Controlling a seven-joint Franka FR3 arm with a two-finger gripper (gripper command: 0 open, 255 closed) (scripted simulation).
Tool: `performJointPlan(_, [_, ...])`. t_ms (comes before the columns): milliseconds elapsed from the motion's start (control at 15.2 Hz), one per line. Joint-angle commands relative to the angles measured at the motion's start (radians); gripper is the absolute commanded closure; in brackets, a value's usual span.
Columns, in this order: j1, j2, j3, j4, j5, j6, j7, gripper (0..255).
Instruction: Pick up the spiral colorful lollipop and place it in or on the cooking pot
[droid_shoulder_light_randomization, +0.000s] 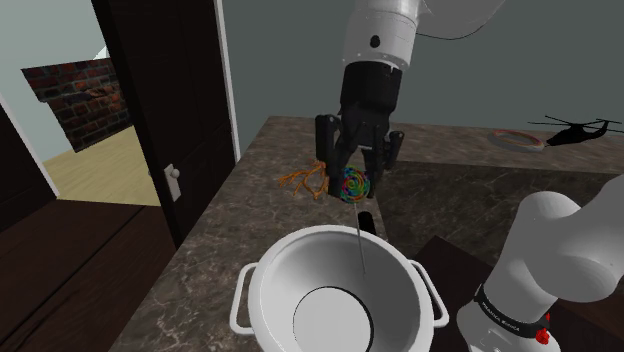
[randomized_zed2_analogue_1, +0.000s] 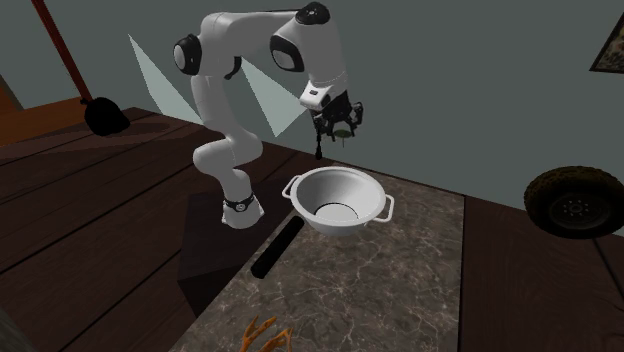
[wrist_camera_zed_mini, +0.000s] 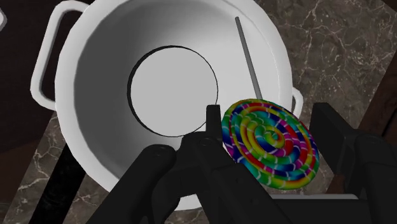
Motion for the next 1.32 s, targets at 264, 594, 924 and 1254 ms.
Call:
performJointPlan(264, [0.005,-0.018,0.014,-0.085,0.015,0.063,-0.025,255])
performJointPlan(594, [0.008,-0.023,0.026,-0.152,0.027,0.12,-0.051,255])
performJointPlan(924, [0.012,-0.022,0.039,-0.214,0.042,0.179,-0.077,255])
performJointPlan(1254, [0.015,-0.016,0.051,-0.264,0.055,0.231,-0.099,255])
